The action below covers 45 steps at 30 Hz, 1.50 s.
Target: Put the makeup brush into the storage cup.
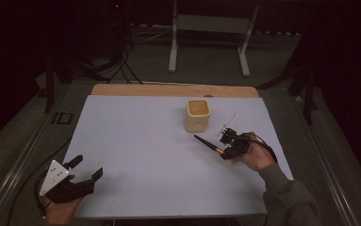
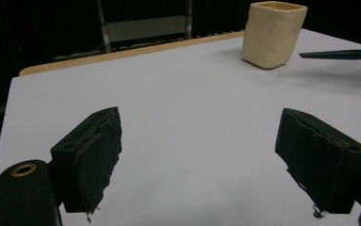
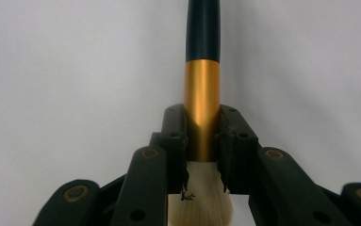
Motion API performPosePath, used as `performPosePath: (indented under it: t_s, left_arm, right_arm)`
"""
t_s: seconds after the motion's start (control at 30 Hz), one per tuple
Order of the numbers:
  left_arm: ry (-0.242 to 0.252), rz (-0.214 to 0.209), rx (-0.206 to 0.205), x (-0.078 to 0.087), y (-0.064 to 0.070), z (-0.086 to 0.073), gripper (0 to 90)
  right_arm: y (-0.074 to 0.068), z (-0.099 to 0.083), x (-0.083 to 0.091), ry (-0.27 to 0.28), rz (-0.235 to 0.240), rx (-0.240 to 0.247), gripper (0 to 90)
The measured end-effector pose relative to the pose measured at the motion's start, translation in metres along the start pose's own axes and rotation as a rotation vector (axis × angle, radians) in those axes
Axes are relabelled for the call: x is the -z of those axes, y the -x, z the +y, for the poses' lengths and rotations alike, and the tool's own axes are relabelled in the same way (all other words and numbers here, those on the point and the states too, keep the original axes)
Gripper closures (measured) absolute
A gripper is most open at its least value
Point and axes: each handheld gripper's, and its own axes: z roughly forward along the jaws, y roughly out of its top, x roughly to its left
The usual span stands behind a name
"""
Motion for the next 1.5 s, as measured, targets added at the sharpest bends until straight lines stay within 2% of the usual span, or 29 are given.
performPosePath:
  t_s: [0.87,1.03,1.5]
  left_arm:
    - [0.003,0.002,0.002,0.0,0.0,0.0,15.7]
    - [0.003,0.001,0.002,0.001,0.0,0.0,15.7]
    - [0.002,0.002,0.001,0.0,0.0,0.0,15.8]
  right_arm:
    - [0.008,0.006,0.036,0.046,-0.036,0.007,74.1]
    - [0.011,0.007,0.048,0.075,-0.036,0.004,74.1]
    - [0.018,0.006,0.065,0.105,-0.043,-0.004,74.1]
